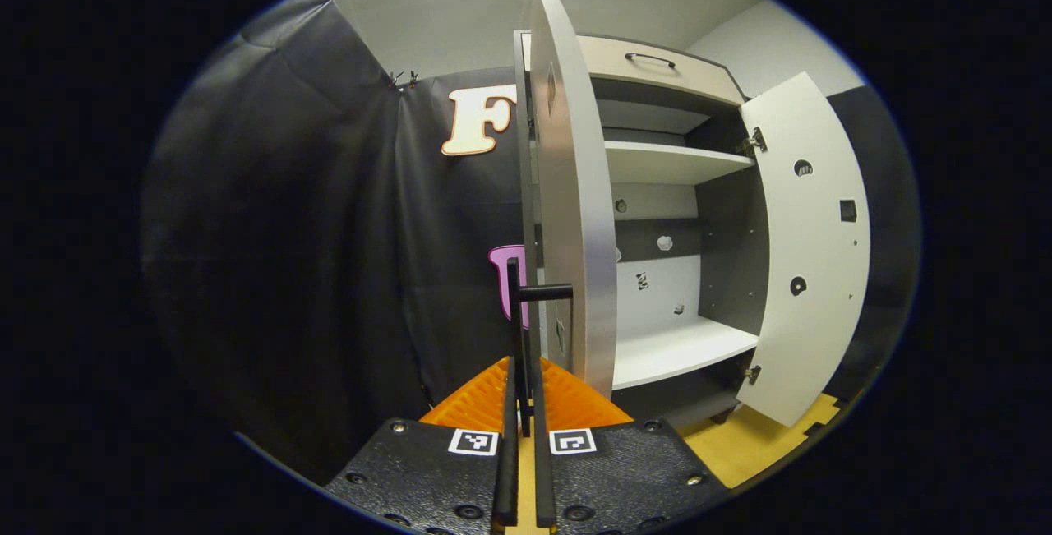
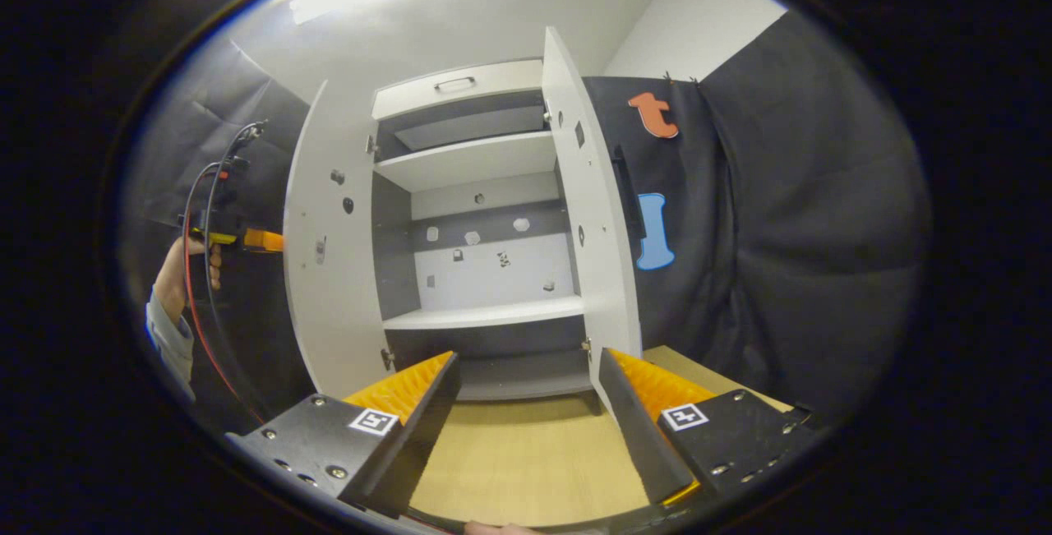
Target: Open the right door of the double-door shoe cabinet with the right hand, and open the left door with the left hand.
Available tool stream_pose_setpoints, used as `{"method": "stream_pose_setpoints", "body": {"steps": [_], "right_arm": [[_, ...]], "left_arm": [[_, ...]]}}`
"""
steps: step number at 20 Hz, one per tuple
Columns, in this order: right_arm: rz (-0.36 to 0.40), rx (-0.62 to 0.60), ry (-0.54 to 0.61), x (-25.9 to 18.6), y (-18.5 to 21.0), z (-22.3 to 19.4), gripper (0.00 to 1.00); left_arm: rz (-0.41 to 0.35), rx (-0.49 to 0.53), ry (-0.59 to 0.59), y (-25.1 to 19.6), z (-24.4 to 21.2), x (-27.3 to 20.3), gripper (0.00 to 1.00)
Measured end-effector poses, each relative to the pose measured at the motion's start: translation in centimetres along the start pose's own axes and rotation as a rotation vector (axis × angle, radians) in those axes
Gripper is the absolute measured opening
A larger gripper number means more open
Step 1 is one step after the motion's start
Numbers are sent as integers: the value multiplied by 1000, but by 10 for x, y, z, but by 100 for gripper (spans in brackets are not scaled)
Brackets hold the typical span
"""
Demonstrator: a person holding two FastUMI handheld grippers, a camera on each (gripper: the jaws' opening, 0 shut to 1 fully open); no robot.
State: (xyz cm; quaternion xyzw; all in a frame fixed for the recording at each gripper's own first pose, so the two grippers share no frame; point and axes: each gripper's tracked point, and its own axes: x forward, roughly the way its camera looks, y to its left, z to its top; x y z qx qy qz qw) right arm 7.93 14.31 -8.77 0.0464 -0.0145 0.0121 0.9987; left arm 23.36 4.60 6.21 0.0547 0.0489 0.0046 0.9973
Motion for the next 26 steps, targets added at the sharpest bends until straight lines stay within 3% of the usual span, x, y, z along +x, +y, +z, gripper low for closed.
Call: {"method": "stream_pose_setpoints", "body": {"steps": [15,17,20,21,23,24,26], "right_arm": [[10,-16,15,4,2,-7,100],[10,-21,14,4,3,-7,100],[15,-24,15,6,7,-9,100],[17,-24,16,6,7,-9,100],[16,-29,16,7,7,-8,100],[13,-30,13,6,7,-7,100],[6,-25,3,5,4,-4,100]], "left_arm": [[6,-55,-27,-15,1,-49,9],[7,-59,-46,-24,4,-60,21],[22,-44,-39,-36,-4,-76,60],[12,-44,-46,-45,-7,-79,61],[-15,-42,-33,-62,-19,-87,73],[-28,-46,-24,-71,-25,-89,85],[-31,-50,-24,-83,-32,-92,93]]}}
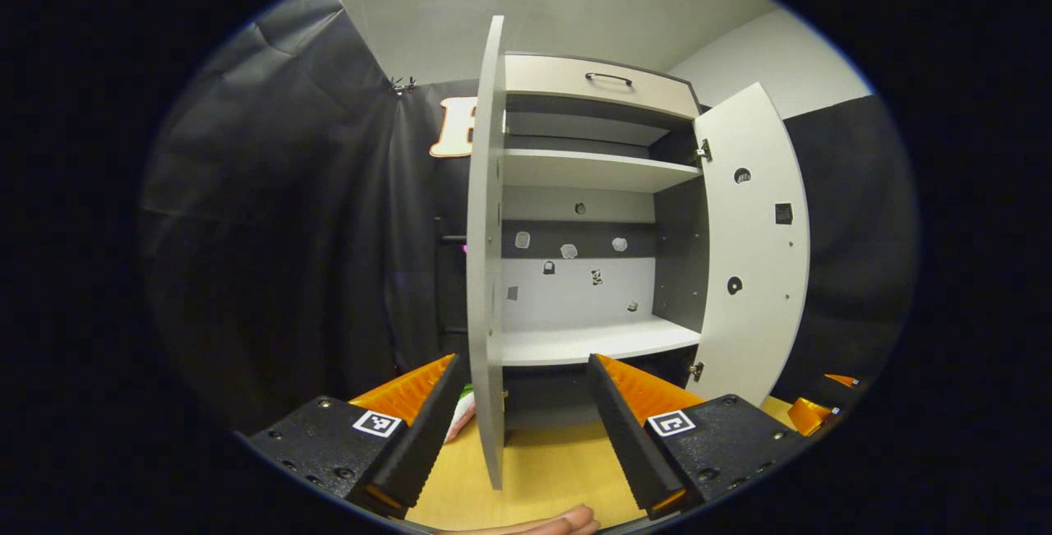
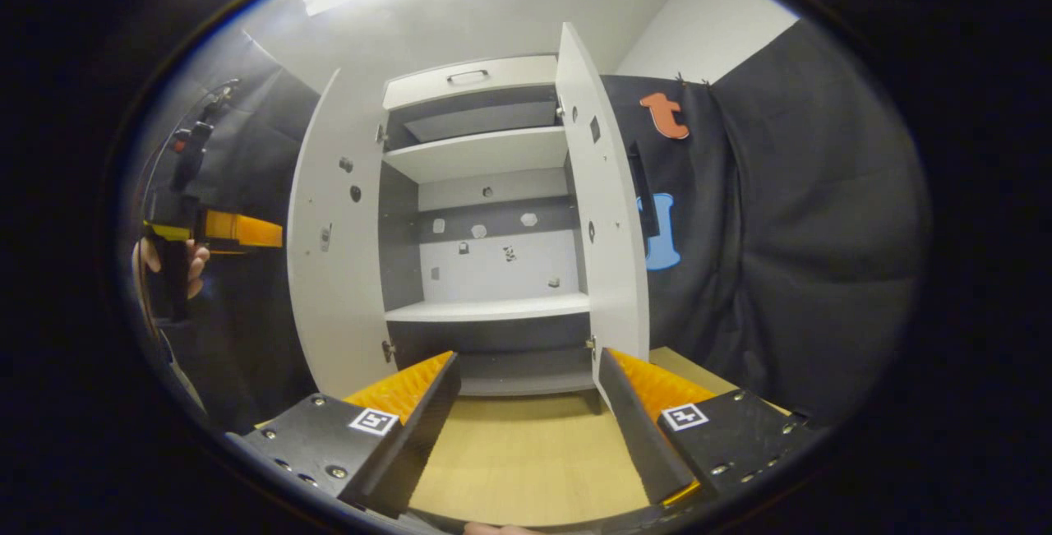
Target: Open the right door of the double-door shoe cabinet with the right hand, and open the left door with the left hand.
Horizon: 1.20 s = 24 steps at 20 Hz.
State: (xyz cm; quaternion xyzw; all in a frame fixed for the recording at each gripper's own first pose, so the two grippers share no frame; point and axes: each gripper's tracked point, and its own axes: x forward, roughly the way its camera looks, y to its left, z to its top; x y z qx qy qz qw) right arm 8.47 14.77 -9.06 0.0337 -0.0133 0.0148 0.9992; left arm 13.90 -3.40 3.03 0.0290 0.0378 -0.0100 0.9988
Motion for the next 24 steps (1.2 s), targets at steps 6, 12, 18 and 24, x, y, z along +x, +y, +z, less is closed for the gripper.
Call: {"method": "stream_pose_setpoints", "body": {"steps": [6,12,18,24], "right_arm": [[-13,-4,-12,0,-2,9,100],[-25,-39,-14,0,6,18,100],[-7,-28,-24,2,20,19,100],[13,-18,-22,4,22,16,100]], "left_arm": [[-37,0,12,-43,-37,-10,97],[-22,-27,5,-62,-66,-22,97],[-31,5,-31,-71,-70,-36,97],[-41,-6,-53,-76,-64,-42,96]]}}
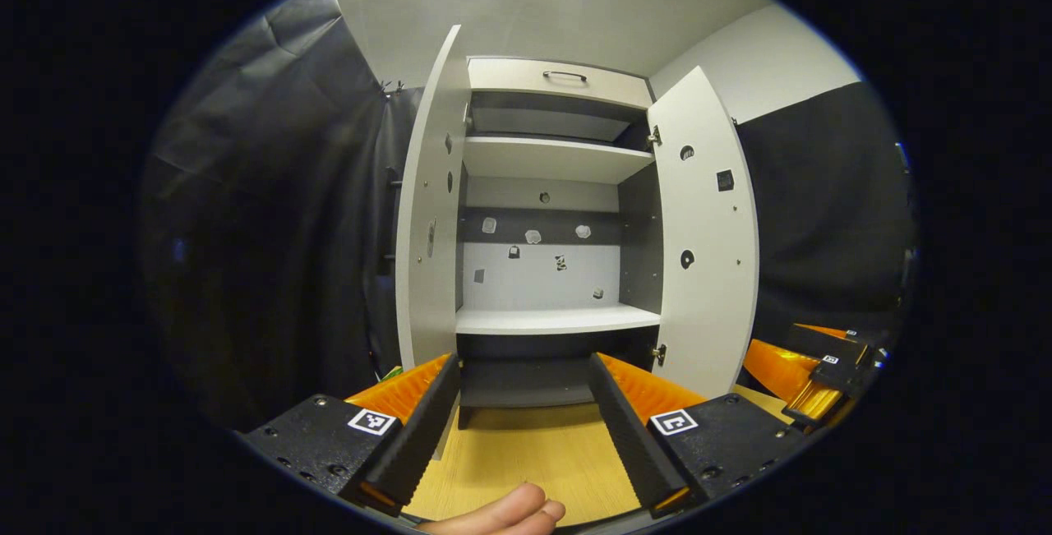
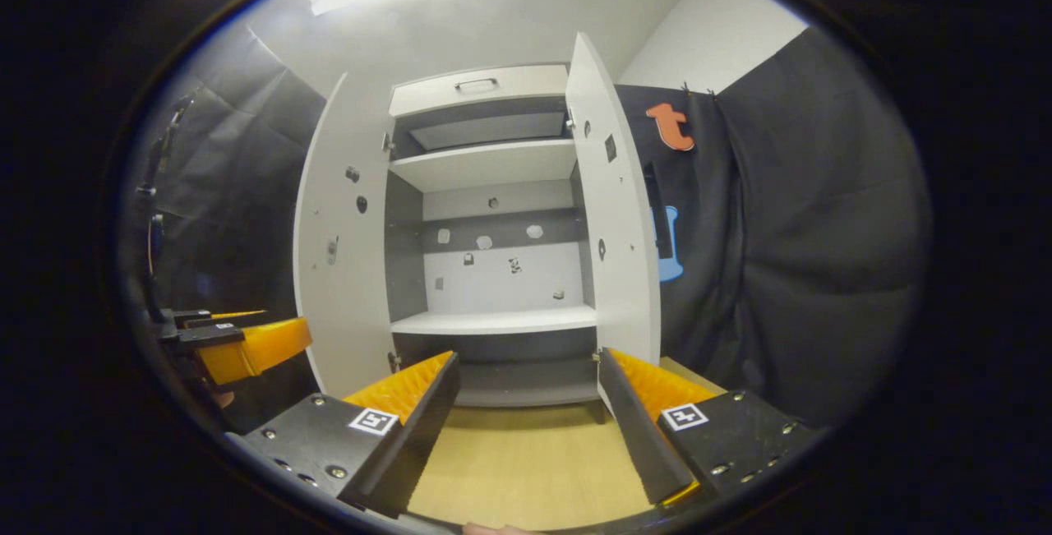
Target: Open the right door of the double-door shoe cabinet with the right hand, and open the left door with the left hand.
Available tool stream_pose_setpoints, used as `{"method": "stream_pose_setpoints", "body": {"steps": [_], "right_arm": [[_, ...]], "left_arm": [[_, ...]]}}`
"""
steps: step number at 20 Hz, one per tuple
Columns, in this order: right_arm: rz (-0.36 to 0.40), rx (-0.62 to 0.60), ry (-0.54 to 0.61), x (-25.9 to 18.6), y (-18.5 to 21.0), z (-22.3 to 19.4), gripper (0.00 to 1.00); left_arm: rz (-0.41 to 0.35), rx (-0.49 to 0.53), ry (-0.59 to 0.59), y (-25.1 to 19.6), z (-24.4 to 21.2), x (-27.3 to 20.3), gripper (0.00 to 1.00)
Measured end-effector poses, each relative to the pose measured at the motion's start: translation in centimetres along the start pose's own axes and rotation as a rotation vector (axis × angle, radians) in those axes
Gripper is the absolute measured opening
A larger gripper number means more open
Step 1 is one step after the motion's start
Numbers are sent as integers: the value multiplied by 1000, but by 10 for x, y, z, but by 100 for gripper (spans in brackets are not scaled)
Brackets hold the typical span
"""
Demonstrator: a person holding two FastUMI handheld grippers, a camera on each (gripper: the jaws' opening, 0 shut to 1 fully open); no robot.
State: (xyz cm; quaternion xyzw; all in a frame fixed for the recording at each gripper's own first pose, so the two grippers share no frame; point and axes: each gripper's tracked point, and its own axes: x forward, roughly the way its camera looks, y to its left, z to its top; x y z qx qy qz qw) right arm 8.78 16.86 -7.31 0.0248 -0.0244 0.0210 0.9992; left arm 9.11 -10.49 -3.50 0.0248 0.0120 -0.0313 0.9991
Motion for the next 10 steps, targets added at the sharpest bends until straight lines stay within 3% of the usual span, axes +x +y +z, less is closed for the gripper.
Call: {"method": "stream_pose_setpoints", "body": {"steps": [10], "right_arm": [[34,45,-13,-2,3,-2,100]], "left_arm": [[16,-63,-28,5,5,0,96]]}}
